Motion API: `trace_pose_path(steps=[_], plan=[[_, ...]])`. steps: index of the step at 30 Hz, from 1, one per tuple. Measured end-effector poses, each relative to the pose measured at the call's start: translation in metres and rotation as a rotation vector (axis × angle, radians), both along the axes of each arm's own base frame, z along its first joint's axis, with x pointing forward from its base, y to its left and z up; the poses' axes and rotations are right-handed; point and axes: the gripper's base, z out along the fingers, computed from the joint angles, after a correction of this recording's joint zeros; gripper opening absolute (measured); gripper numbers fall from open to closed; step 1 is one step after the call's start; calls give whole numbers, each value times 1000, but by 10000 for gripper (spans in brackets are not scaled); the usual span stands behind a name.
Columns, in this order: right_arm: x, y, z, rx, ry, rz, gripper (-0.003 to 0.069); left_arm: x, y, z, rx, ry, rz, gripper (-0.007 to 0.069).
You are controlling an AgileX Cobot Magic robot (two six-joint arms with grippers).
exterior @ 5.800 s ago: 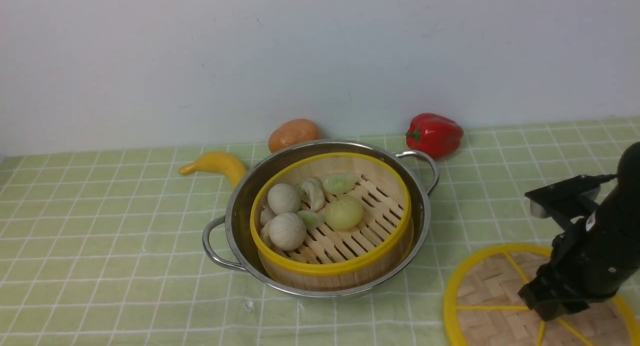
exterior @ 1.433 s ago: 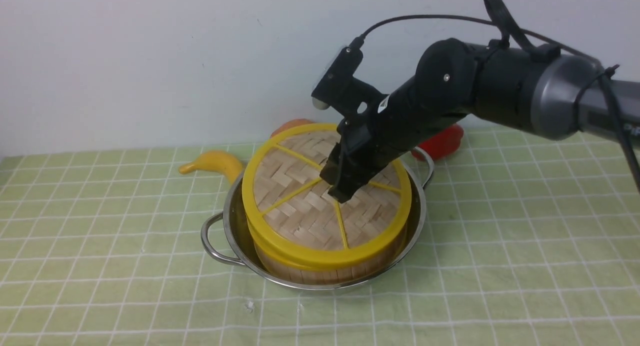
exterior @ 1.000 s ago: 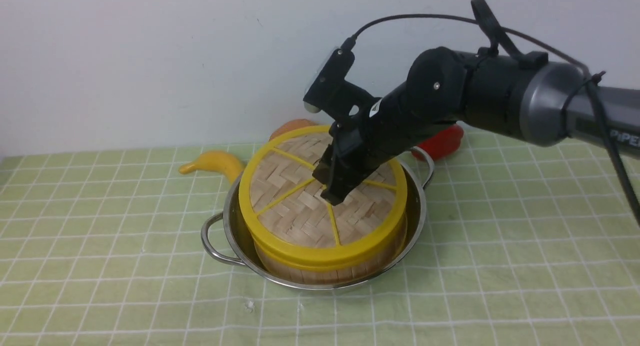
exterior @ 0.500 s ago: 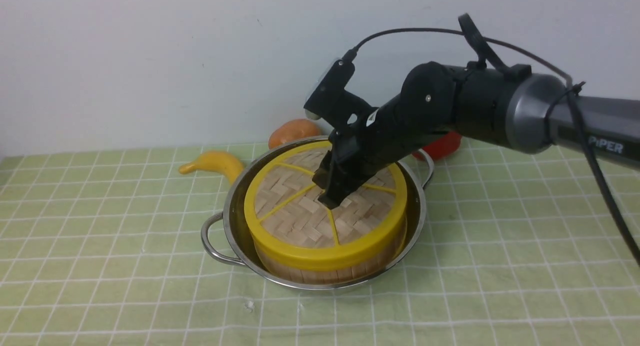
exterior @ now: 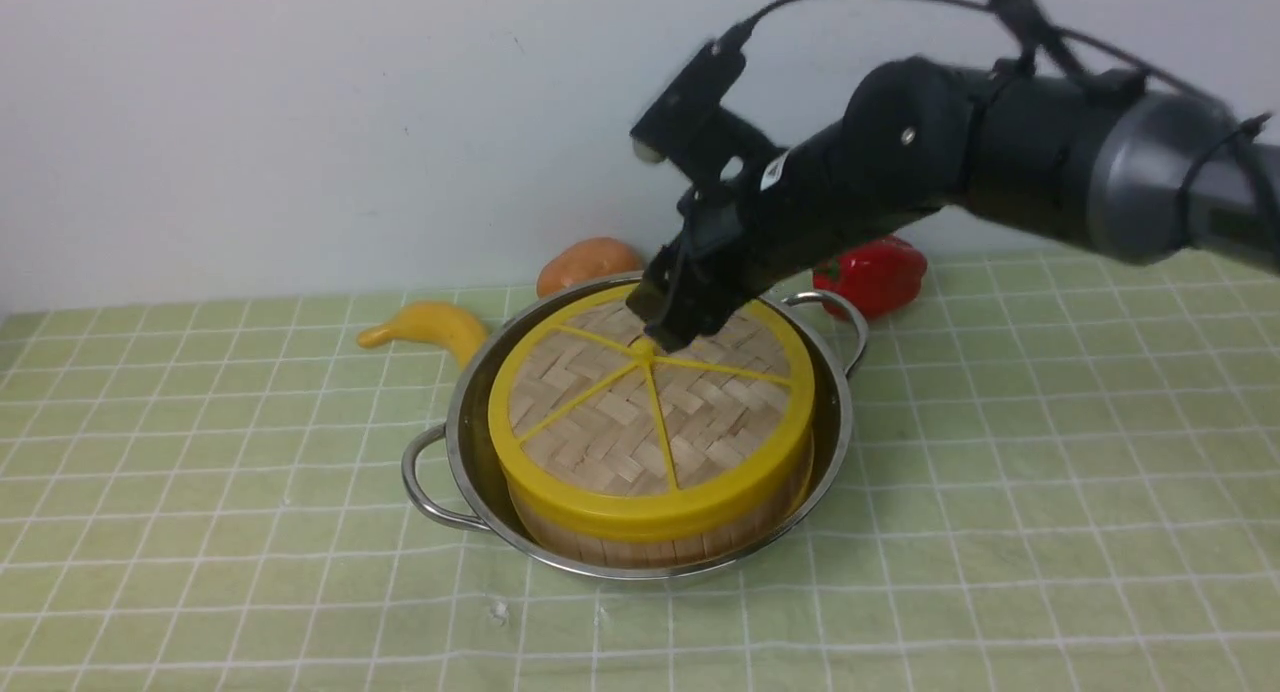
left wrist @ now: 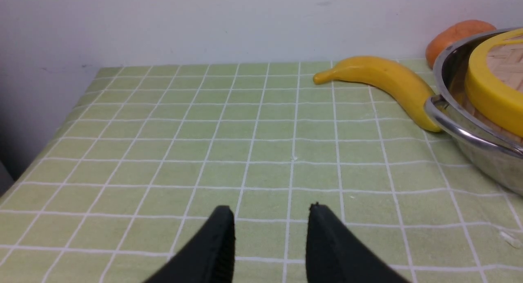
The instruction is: Place the steamer in the pot on the green tablecloth, and put the lid on the steamer.
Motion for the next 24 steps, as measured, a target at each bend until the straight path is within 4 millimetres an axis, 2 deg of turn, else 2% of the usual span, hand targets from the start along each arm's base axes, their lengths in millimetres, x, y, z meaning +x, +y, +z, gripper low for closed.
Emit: trace_pose_path(steps=[1, 3, 5, 6, 7, 8, 9, 10, 11, 12, 15, 24], plan=[[-7, -7, 25, 23, -48, -10, 441, 0, 0, 0, 0, 0, 0, 243], [-13, -11, 41, 34, -81, -14, 454, 0, 0, 0, 0, 0, 0, 243], [-23, -19, 63, 34, -117, -25, 424, 0, 0, 0, 0, 0, 0, 243], [-27, -22, 71, 37, -124, -32, 388, 0, 0, 0, 0, 0, 0, 243], [-32, -28, 80, 30, -135, -46, 307, 0, 0, 0, 0, 0, 0, 243], [-38, -33, 90, 30, -142, -64, 185, 0, 0, 0, 1, 0, 0, 243], [-41, -36, 95, 35, -135, -83, 115, 0, 0, 0, 1, 0, 0, 243], [-43, -37, 98, 36, -140, -88, 101, 0, 0, 0, 1, 0, 0, 243], [-46, -42, 105, 59, -128, -122, 28, 0, 0, 0, 1, 0, 0, 243], [-50, -45, 111, 82, -125, -147, 0, 0, 0, 0, 1, 0, 0, 243], [-54, -50, 121, 166, -84, -222, -16, 0, 0, 0, 1, 0, 0, 243], [-57, -48, 123, 280, 6, -284, -12, 0, 0, 0, 1, 0, 0, 243]])
